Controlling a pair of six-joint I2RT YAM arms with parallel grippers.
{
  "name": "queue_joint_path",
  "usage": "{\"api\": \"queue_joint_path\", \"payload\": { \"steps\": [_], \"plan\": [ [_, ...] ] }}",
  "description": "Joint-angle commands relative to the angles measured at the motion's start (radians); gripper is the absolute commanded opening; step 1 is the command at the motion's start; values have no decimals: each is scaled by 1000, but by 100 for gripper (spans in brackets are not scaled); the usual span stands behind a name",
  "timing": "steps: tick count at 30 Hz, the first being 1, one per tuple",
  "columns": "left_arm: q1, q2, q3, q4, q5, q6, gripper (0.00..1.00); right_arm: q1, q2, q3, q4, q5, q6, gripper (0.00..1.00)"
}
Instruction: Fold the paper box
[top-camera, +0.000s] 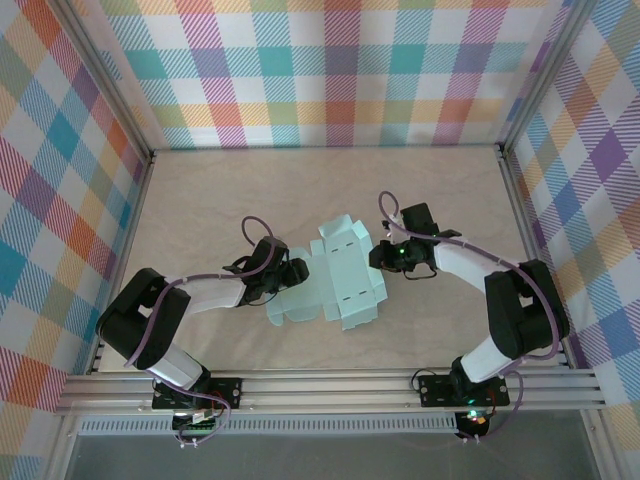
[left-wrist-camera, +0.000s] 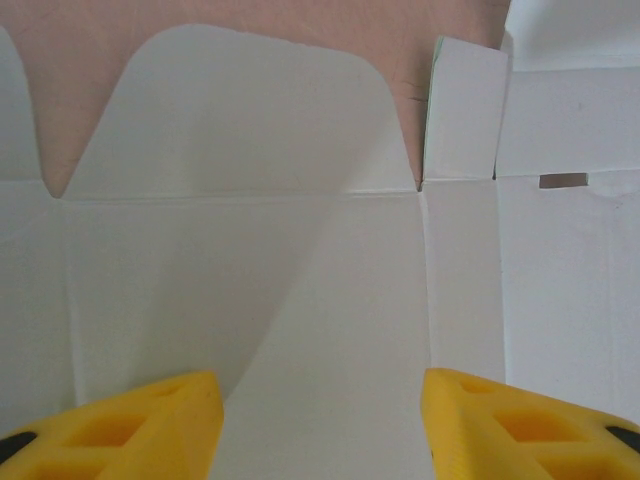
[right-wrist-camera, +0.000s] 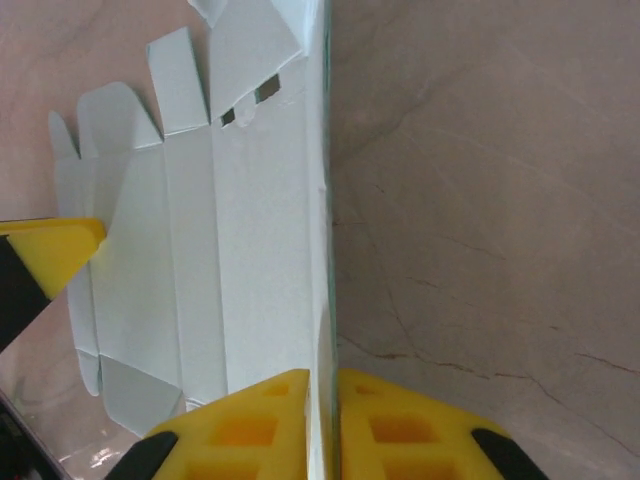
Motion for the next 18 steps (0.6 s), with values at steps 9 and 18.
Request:
{"api": "queue_joint_path", "payload": {
  "steps": [9, 18],
  "plan": [
    [-4, 13, -40, -65, -53, -7, 62, -1, -53, 5, -31, 128, -28, 8],
    [-5, 29, -44, -93, -94, -34, 62, -1, -137, -86, 39, 130, 16, 22]
  ]
}}
